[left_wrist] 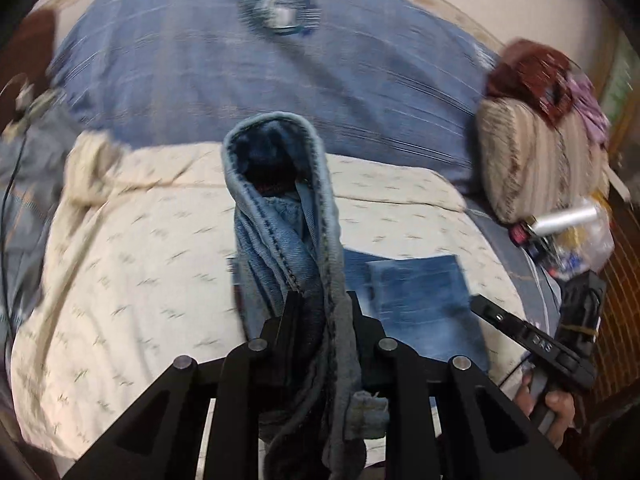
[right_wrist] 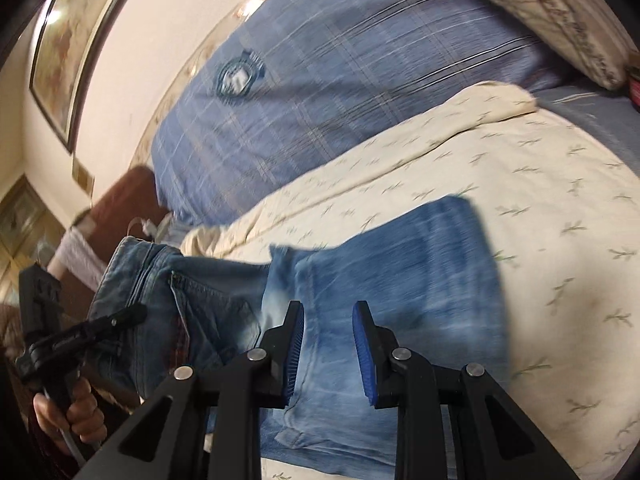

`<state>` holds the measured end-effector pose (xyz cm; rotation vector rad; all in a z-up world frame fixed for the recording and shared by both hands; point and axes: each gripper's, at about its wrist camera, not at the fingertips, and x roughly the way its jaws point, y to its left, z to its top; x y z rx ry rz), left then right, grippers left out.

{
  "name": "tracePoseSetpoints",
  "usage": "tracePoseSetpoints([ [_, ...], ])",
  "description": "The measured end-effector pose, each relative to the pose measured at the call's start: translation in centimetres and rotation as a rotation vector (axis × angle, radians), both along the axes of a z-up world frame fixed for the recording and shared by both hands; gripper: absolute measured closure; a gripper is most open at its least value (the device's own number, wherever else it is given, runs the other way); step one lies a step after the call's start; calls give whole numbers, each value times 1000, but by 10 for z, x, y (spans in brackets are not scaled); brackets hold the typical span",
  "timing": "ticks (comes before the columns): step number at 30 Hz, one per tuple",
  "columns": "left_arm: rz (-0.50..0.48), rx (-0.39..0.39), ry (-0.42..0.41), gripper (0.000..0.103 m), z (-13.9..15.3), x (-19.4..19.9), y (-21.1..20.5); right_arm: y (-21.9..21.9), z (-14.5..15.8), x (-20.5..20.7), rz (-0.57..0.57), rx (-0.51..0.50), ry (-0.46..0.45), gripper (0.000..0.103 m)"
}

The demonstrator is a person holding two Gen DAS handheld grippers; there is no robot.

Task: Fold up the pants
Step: 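Fold the held edge over the jeans with the left gripper and release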

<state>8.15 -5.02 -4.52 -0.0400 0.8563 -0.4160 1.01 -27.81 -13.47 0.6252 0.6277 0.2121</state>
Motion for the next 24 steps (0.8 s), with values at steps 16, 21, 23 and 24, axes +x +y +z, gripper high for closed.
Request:
tracePoseSetpoints([
  [16,-222,112,57,67,-22,-5,-141,-78,-23,-16,3,370,-18,49],
  [21,-278,-122,-7,33,13,-13,-107,-71,-22,-13,55,451,-60,32],
  [23,-299,-133,-19,33,21,-16,-106,-63,-20,-10,64,428,-55,32],
  [24,-303,-121,-34,33,25,-18,-105,-57,-20,-7,76,419,-49,32],
])
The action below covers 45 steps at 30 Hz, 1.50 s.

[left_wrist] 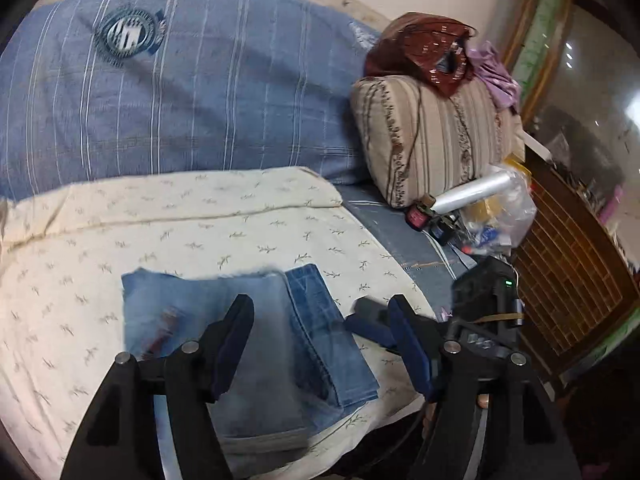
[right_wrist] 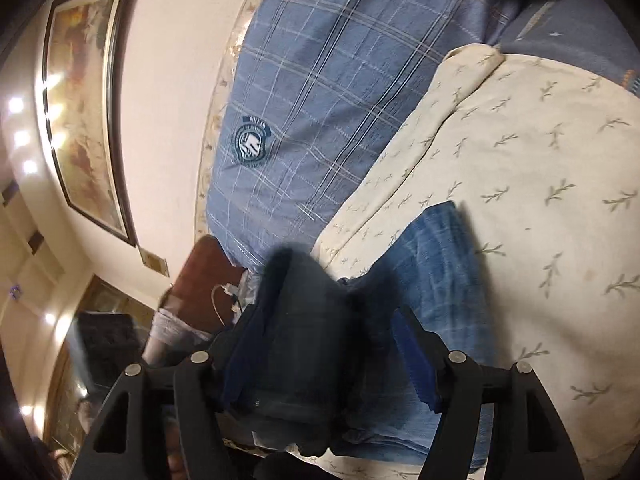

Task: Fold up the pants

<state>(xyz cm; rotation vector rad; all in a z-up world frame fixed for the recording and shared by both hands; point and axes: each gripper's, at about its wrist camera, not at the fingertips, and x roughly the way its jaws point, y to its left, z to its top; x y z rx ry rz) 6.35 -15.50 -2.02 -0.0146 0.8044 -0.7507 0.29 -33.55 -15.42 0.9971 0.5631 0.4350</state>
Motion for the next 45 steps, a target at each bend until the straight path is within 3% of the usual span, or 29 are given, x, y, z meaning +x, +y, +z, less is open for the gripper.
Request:
tracePoseSetpoints([
  [2,32,26,-35,32,4,0,7,6,0,4,11,-21,12,32],
  [5,94,82,-17,31,-8,7,27,13,-1,8,-3,-78,56,32],
  [8,178,137,46,31,-34,17,56,11,-4,10,-12,-82,73,32],
  [14,329,187,237,31,-98,27,109,6,-30,24,22,33,172,32],
  [16,331,168,272,31,-110,26,111,9,-37,29,39,52,205,32],
  [19,309,201,246,31,-113,21,99,17,-36,31,46,11,218,32],
  [23,241,218,219,31,-115,12,76,33,-27,32,126,-11,151,31],
  [27,224,293,176,30,-123,12,55,53,-18,29,226,-55,88,31],
  [29,236,288,181,28,-126,14,56,53,-15,27,180,-111,87,31],
  [37,252,282,232,21,-141,29,57,14,-32,20,36,-19,164,31],
  [41,246,290,220,20,-141,28,55,16,-39,26,75,-6,212,31],
  [45,246,297,203,20,-140,26,56,37,-32,34,101,-108,198,31],
])
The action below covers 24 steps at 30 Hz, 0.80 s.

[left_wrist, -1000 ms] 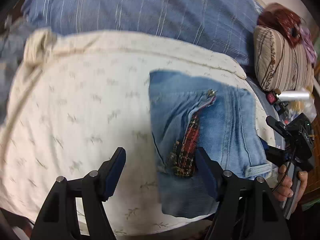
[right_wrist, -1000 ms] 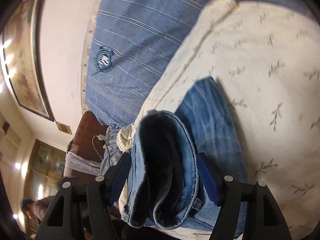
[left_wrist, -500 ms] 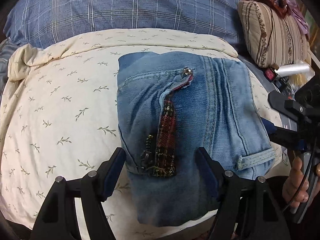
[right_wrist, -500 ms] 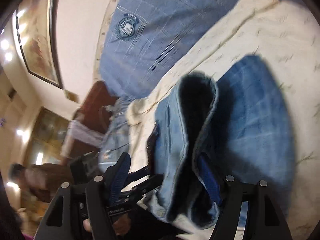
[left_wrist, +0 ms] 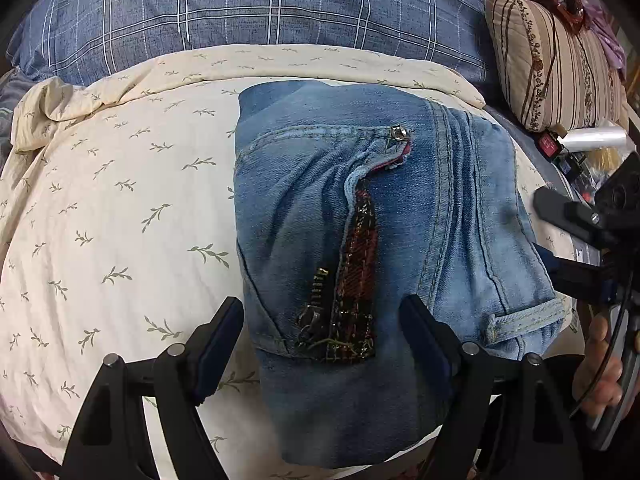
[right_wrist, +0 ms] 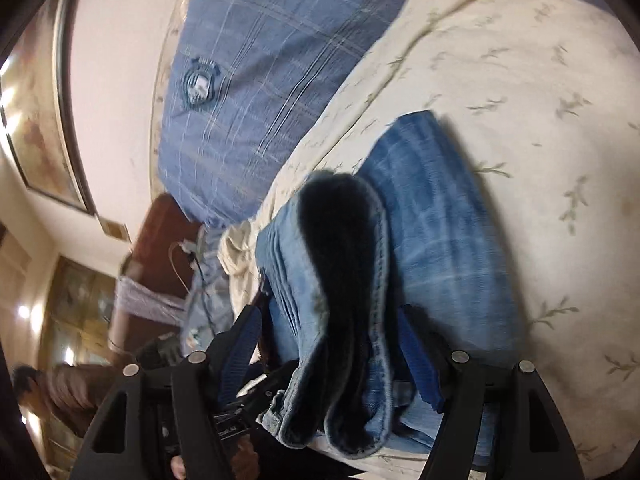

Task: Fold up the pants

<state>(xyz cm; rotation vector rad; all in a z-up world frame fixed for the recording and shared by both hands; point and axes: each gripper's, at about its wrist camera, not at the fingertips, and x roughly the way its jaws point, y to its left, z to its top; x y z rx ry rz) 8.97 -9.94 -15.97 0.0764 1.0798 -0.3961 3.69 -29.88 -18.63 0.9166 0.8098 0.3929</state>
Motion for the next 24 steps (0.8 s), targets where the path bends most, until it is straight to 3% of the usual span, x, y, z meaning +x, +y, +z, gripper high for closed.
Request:
tracePoseSetpoints([
  [2,2,-8,1,20,-1,0,0,18,5,4,23,-102,-15,31],
  [3,5,-15,3,20,-1,-1,1,27,8,5,36,-166,-25,37],
  [4,8,-27,9,20,-1,-1,3,38,9,4,47,-251,-35,46],
  [5,12,-38,15,20,-1,-1,7,49,12,3,62,-336,-46,79],
  [6,16,-51,21,21,-1,-1,10,58,14,1,66,-410,-59,85],
  [8,19,-84,30,21,2,-2,15,64,21,-7,64,-451,-107,92],
  [11,-7,-118,24,23,15,-5,16,63,38,-21,46,-436,-179,95],
  [17,-87,-70,-18,23,35,-10,-26,42,61,-34,-54,-490,-212,96],
  [20,-137,-21,-44,22,30,-13,-56,20,60,-35,-138,-514,-173,96],
  [22,-154,50,-59,19,22,-11,-74,-1,44,-30,-171,-499,-99,96],
  [24,-152,63,-57,18,17,-11,-75,-15,20,-19,-147,-441,-6,94],
])
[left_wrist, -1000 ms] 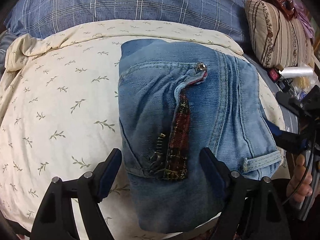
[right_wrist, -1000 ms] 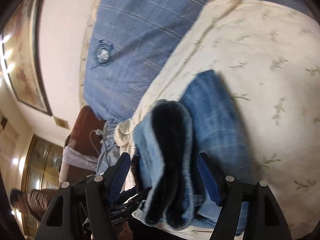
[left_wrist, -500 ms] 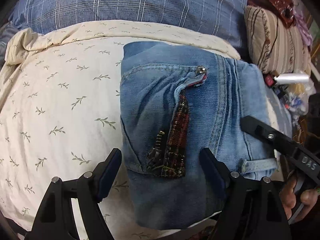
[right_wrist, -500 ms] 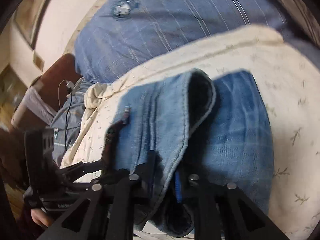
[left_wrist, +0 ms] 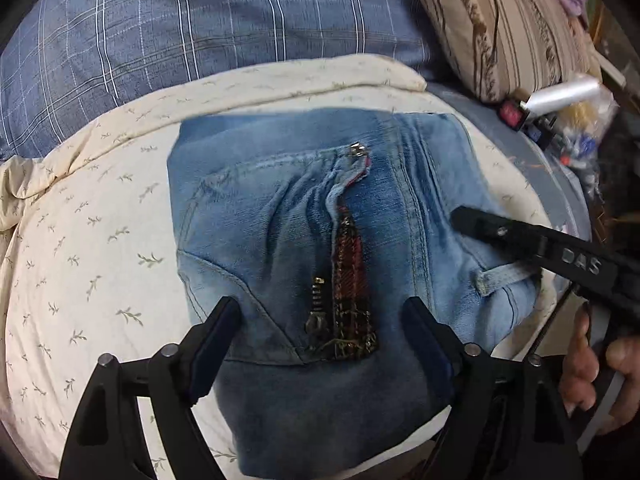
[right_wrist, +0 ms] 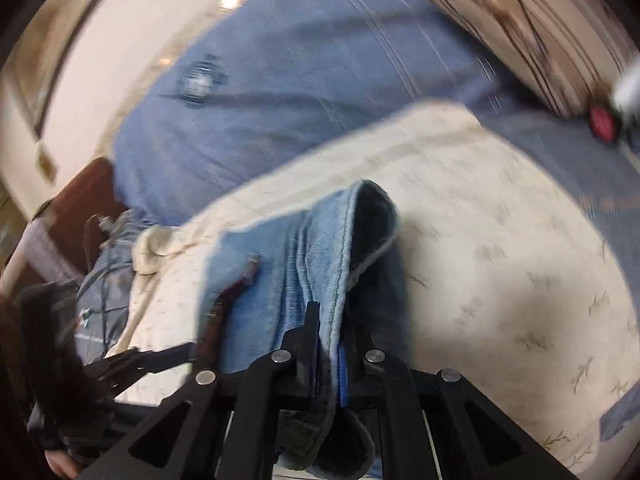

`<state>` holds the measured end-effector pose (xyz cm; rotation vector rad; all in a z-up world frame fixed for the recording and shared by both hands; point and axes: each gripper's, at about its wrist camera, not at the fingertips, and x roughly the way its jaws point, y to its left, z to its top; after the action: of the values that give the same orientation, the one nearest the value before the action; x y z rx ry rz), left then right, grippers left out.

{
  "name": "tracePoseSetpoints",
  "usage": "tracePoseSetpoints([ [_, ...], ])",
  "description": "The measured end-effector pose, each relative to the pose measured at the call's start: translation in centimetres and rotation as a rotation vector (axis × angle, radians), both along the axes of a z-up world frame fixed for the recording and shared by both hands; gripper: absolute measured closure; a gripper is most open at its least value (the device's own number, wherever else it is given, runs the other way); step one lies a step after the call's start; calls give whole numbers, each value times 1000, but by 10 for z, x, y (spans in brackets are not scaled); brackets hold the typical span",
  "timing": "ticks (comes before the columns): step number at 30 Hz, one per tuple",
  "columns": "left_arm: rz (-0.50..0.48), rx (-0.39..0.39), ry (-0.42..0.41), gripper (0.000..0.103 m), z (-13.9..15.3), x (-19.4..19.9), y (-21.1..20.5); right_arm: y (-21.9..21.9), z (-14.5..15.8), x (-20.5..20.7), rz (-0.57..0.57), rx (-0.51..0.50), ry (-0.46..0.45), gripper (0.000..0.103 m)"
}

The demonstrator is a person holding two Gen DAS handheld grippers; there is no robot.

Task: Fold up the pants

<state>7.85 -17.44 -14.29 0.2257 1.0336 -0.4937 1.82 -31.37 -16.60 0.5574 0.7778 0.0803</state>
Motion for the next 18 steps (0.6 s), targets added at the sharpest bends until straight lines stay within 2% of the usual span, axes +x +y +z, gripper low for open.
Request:
tracePoseSetpoints([
  [1,-1,-15,-4,18,2,-1,4,-5,-8,3,-6,41,40,92],
  [4,8,-78,52,18,12,0,27,-8,-4,2,1,67,24,82],
  [5,13,-107,64,18,18,-1,35,-10,-3,-1,-3,77,22,75],
  [6,15,-139,64,18,26,-3,40,-13,0,-4,-17,91,16,68],
  [9,11,-192,6,18,55,-6,60,-20,15,-20,-91,100,-73,66],
  [11,48,-178,-51,17,70,2,71,-26,30,-32,-133,95,-152,66],
  [13,91,-130,-92,17,74,19,77,-21,47,-32,-123,62,-205,65],
  [18,169,-30,-97,17,58,68,73,11,76,6,-10,-56,-202,65],
])
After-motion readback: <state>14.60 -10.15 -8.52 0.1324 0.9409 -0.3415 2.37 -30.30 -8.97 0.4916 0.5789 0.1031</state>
